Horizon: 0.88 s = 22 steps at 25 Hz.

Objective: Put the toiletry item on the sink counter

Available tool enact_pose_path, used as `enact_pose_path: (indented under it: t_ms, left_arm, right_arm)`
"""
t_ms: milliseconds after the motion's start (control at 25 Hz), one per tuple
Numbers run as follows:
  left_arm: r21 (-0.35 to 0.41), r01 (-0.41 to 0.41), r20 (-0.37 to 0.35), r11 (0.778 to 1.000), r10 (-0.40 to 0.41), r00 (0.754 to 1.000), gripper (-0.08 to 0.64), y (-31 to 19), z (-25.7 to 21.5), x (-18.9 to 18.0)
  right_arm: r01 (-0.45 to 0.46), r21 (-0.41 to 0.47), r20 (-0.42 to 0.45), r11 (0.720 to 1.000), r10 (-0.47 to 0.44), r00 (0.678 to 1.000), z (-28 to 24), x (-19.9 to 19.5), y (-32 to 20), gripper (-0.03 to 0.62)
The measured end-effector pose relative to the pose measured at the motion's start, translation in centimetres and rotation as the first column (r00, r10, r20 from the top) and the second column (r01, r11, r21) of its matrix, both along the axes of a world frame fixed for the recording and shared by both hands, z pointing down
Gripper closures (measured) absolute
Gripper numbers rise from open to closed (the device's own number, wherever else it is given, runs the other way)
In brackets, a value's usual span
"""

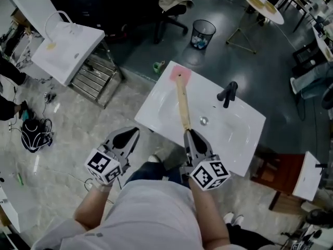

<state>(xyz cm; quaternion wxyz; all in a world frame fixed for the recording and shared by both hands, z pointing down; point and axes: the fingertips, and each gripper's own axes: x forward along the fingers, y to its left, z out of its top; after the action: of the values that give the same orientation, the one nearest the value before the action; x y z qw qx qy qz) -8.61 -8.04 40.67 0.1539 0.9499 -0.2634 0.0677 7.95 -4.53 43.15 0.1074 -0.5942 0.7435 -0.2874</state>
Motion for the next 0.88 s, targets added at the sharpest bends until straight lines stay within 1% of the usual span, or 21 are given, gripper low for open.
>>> enact_pose_path:
  t_ms: [120,240,560,880]
  left_arm:
    - [-0.012,-0.011,0.003,1.0,0.011,1.0,0.543,-0.5,0.3,-0.8]
    - [-0.018,-0.014,0.003,1.0,0.014,1.0,0.542,-0.9,0.8,-1.1]
    - [-0.037,0.006,0.005,0.999,-0.006,1.0,0.543,-1.6,1.3,-2.0]
    - [-0.062,0.033,0.045,0.998,-0.031,0.999,0.543,-3.0,3.1,-2.6]
  right_arm:
    - [-0.014,-0.031,0.068,0.999,0.017,0.998,0.7,-1.1,-0.7,0.549]
    - [-0.017,-0.059,0.114,0.998,0.024,0.993,1.7,-1.9,-1.3,0.549]
    - [-0.024,-0.141,0.187,0.99,0.051,0.981,4.7,-2.6,-3.7,0.549]
    - [-0.004,-0.215,0.288,0.977,0.067,0.955,9.0,-3.5,-6.3,0.549]
